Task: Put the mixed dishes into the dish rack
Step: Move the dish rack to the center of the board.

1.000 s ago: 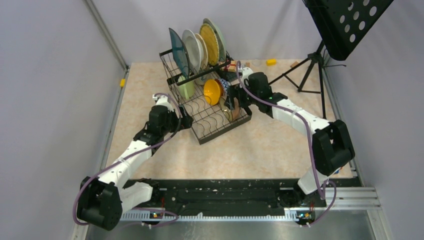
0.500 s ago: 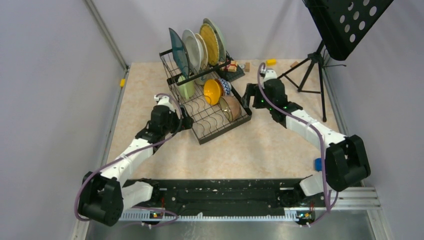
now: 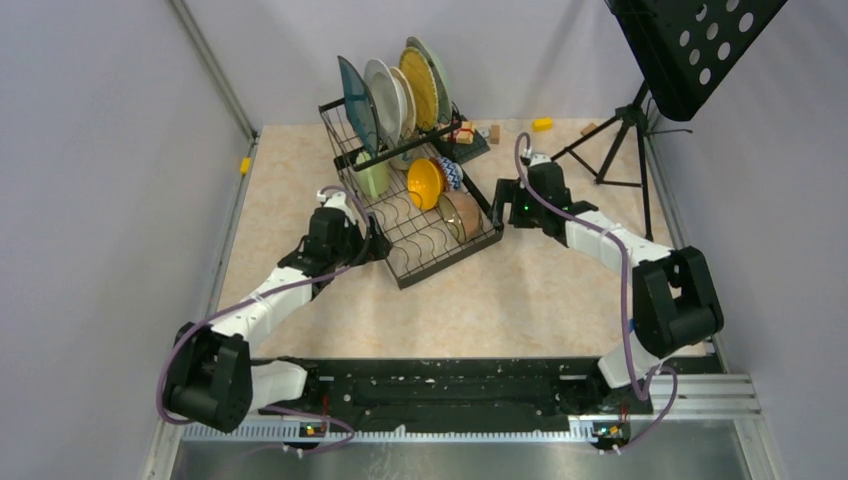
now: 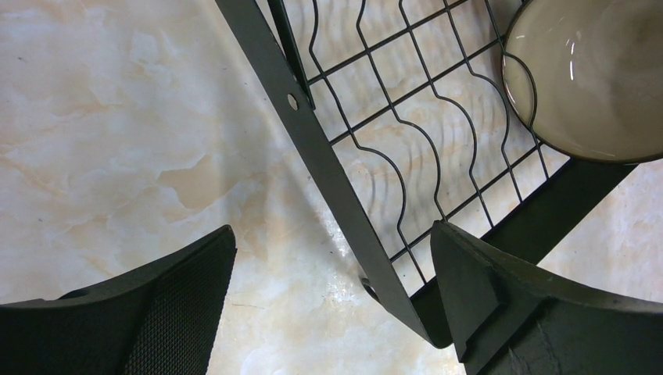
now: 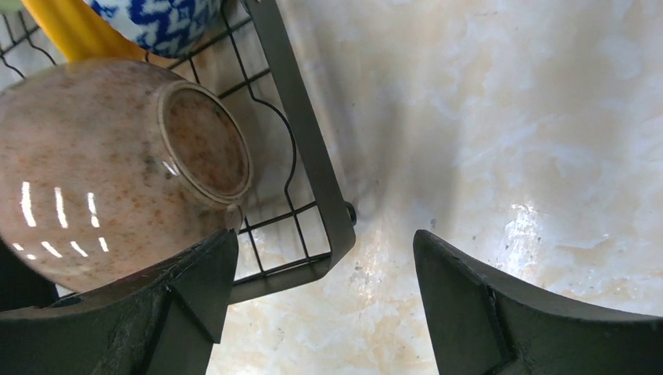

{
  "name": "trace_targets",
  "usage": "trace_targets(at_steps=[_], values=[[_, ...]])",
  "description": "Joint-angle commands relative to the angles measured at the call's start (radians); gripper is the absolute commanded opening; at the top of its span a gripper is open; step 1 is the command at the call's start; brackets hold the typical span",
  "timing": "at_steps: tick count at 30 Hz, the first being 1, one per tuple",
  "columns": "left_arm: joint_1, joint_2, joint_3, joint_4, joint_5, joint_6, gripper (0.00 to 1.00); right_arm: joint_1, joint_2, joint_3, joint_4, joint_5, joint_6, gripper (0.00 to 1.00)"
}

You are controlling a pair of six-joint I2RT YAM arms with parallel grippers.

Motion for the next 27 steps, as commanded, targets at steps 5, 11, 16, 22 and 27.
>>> trace_targets(at_steps=[5,11,16,22,27], values=[[0.0,-0.002,0.043,0.01,0.018,-0.001,0.96,0.002,0.07,0.051,-0.067,-0.024,-0.051,0.86],[0.001,-0.051,0.031,0.01,-0.023,-0.002,0.96,0.008,0.084,0.012,-0.075,-0.084,-0.053,0.83],[0.0,-0.099,0.014,0.026,-0.043,0.003,0.96,0.104,0.078,-0.065,-0.069,0.024,-0.025,0.82],[0.0,-0.132,0.019,0.001,-0.08,0.008,0.96,0.139,0.021,-0.2,-0.002,0.045,0.061,0.82],[0.0,-0.152,0.001,0.018,-0.074,-0.005,0.95,0.177,-0.003,-0.283,0.021,0.045,0.11,0.82]])
